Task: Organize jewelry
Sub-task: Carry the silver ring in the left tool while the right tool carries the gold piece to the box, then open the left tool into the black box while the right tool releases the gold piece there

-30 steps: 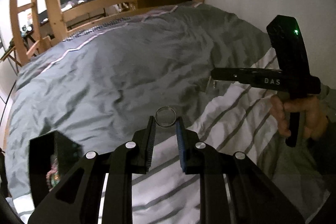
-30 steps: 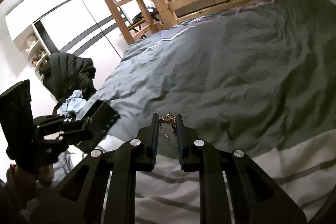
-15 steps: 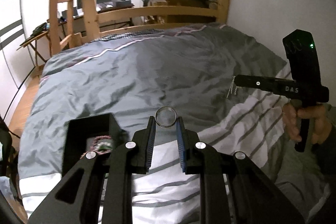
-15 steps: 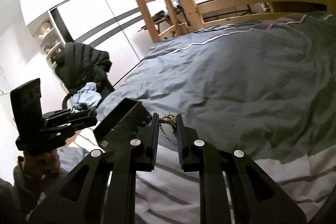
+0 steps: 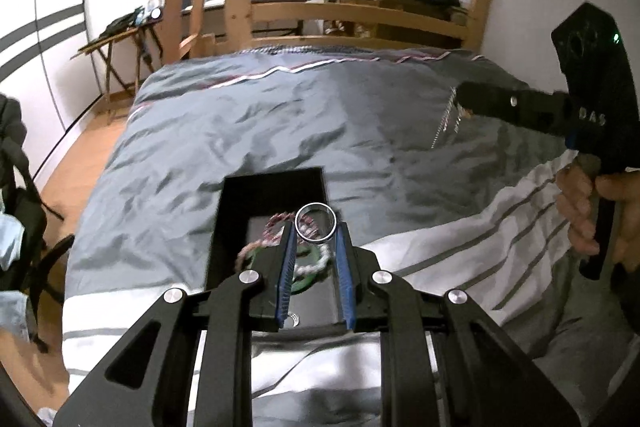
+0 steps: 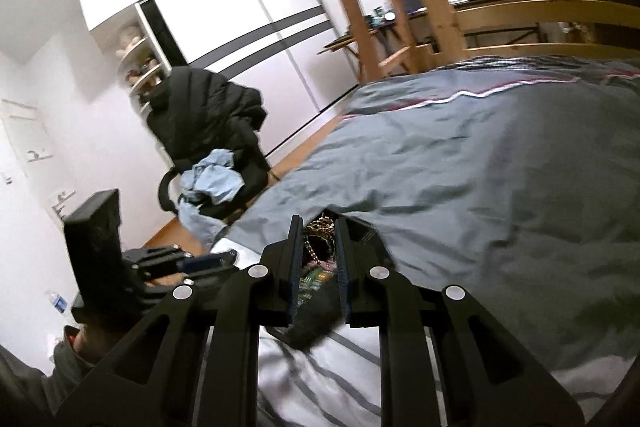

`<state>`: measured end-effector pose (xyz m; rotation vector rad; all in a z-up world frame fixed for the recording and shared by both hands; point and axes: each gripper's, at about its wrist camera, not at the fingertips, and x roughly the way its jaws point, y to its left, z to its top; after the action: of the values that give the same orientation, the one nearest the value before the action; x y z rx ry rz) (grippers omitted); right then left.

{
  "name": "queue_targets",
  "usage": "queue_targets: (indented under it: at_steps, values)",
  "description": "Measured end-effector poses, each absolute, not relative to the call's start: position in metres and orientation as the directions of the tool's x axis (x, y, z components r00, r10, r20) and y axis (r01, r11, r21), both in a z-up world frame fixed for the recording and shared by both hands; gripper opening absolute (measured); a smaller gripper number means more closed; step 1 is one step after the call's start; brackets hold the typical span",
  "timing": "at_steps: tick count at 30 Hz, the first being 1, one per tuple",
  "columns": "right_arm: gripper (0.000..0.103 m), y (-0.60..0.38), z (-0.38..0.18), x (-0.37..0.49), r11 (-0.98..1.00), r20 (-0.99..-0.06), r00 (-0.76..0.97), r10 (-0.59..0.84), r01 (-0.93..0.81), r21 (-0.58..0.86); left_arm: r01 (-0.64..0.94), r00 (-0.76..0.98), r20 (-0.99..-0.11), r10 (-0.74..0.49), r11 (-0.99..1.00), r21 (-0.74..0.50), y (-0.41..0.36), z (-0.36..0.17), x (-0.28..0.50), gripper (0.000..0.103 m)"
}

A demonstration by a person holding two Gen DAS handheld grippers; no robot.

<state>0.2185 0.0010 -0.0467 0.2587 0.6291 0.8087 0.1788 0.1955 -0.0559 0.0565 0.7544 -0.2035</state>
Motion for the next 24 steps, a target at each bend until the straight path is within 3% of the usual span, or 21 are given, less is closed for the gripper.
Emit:
queue_targets:
  at_steps: [9,21,24]
  values:
    - [0.016,0.073,-0.060,0.241,0.622,-0.438,0.445,0.781,-0.619,0.480,0.205,0.662,-0.723,-0.197,0.976,-0.078,0.214,-0.092,0.192,0.019]
    - [0.018,0.119,-0.131,0.275,0.632,-0.560,0.338,0.757,-0.597,0.494,0.181,0.613,-0.759,-0.219,0.974,-0.135,0.225,-0.136,0.199,0.019]
    - [0.023,0.123,-0.138,0.275,0.643,-0.578,0.334,0.745,-0.593,0.485,0.169,0.622,-0.751,-0.221,0.975,-0.146,0.228,-0.134,0.198,0.038]
